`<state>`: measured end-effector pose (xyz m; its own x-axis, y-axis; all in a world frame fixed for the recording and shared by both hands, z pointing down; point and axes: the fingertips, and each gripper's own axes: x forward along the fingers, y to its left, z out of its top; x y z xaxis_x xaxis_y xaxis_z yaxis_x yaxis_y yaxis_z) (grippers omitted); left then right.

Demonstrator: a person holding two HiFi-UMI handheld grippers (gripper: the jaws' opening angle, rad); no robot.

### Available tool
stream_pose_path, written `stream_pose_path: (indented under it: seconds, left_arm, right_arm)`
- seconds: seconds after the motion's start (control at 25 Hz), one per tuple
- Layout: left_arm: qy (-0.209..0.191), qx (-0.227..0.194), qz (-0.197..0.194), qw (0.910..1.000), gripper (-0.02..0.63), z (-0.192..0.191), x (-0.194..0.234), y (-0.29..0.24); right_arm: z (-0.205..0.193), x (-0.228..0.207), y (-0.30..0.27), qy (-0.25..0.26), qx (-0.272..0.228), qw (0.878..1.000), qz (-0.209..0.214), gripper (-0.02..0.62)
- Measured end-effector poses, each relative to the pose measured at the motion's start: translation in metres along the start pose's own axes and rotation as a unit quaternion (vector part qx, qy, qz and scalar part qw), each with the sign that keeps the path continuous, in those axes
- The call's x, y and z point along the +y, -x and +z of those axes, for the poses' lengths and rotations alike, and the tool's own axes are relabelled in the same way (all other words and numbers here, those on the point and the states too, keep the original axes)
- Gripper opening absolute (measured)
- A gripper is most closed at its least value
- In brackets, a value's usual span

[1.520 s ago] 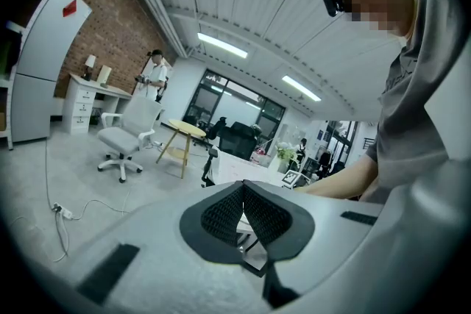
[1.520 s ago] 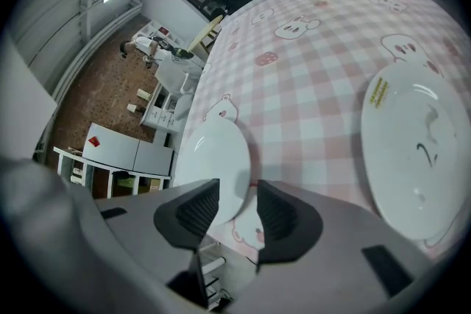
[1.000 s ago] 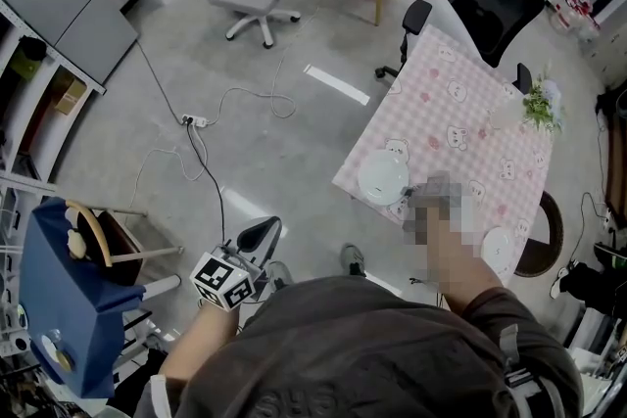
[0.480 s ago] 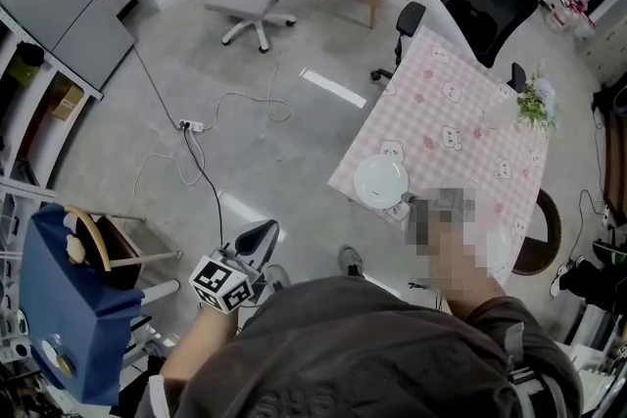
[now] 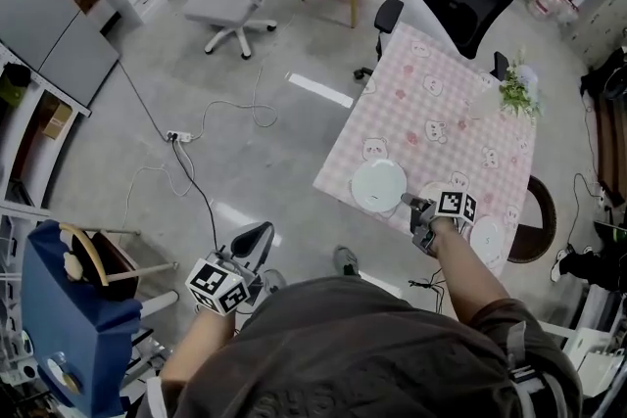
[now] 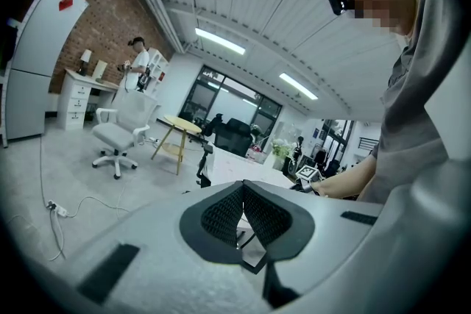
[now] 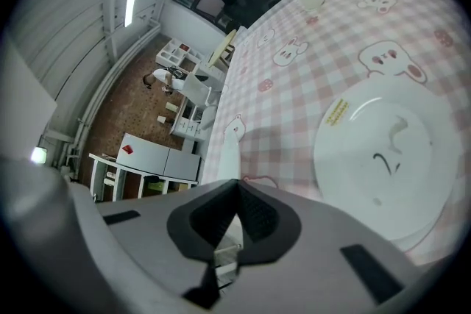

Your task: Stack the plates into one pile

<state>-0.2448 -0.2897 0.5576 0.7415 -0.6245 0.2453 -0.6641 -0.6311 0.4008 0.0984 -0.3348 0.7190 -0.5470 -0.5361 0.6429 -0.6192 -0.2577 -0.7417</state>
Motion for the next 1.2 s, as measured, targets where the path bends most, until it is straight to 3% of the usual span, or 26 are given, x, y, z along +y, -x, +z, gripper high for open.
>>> stream_pose_path:
  seconds: [0.4,0.72,0.88,1.08,1.12,1.2]
  left_arm:
    - [-0.009,0.015,-0.03,0.9994,0.005,-0.002,-0.02,-0.024]
    - [-0.015,0.027,-0.053,0.9981,0.005,-0.004,-0.035,-0.044]
    - [-0.015,0.036,-0.059,0.9975,0.005,-0.006,-0.042,-0.054]
    - [-0.023,0.045,-0.069,0.9963,0.005,-0.005,-0.051,-0.064]
    - [-0.024,0.047,-0.07,0.9962,0.005,-0.005,-0.052,-0.066]
    - [-0.027,0.05,-0.072,0.9957,0.005,-0.005,-0.053,-0.069]
  right_arm:
    - [0.014,-0.04,0.071,-0.011,-0.03,0.999,-0.002,-0.009]
    - [0.022,-0.085,0.137,-0.05,-0.066,0.997,0.003,-0.008]
    - [0.017,-0.125,0.138,-0.065,-0.06,0.996,-0.031,-0.005]
    - [0.017,-0.158,0.134,-0.057,-0.071,0.989,-0.114,0.015]
    - [0.017,-0.16,0.133,-0.053,-0.072,0.989,-0.12,0.036]
    - [0.015,-0.158,0.13,-0.038,-0.062,0.989,-0.126,0.136]
